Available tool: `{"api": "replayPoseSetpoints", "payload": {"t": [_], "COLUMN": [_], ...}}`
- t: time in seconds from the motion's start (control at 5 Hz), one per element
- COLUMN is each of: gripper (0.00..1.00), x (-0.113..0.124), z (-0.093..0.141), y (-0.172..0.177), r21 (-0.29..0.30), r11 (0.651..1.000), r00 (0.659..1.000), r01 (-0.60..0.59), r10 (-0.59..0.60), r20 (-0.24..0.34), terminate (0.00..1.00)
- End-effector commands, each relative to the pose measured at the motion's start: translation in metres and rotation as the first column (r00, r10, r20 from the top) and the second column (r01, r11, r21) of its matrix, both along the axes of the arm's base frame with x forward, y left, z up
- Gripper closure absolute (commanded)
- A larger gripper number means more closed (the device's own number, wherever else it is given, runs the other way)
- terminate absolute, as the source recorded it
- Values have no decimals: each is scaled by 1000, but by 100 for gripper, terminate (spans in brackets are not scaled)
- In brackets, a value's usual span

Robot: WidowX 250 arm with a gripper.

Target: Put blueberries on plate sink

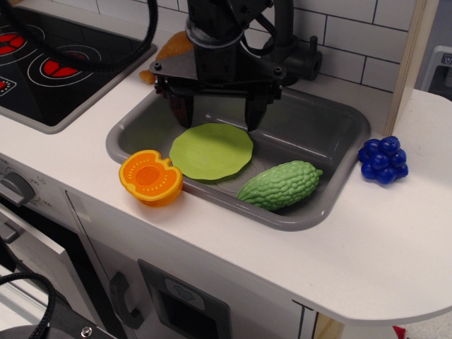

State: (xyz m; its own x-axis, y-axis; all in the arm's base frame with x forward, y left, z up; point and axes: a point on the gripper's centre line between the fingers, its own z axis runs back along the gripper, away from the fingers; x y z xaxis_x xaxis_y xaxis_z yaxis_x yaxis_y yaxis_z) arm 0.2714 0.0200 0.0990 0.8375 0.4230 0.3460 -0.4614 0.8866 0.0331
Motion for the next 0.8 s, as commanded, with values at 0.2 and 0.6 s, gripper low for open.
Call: {"api": "replayPoseSetpoints", "payload": {"t": [0.2, 0.6], "gripper": [0, 0], "x": [8, 14], "z": [-1, 4], "y": [-24, -69], "r21": [-27, -103], "r11": [994, 969], "r00": [994, 974], "r01": [-107, -226], "r10": [107, 225], "r20": [5, -20], "terminate": [0, 0]}}
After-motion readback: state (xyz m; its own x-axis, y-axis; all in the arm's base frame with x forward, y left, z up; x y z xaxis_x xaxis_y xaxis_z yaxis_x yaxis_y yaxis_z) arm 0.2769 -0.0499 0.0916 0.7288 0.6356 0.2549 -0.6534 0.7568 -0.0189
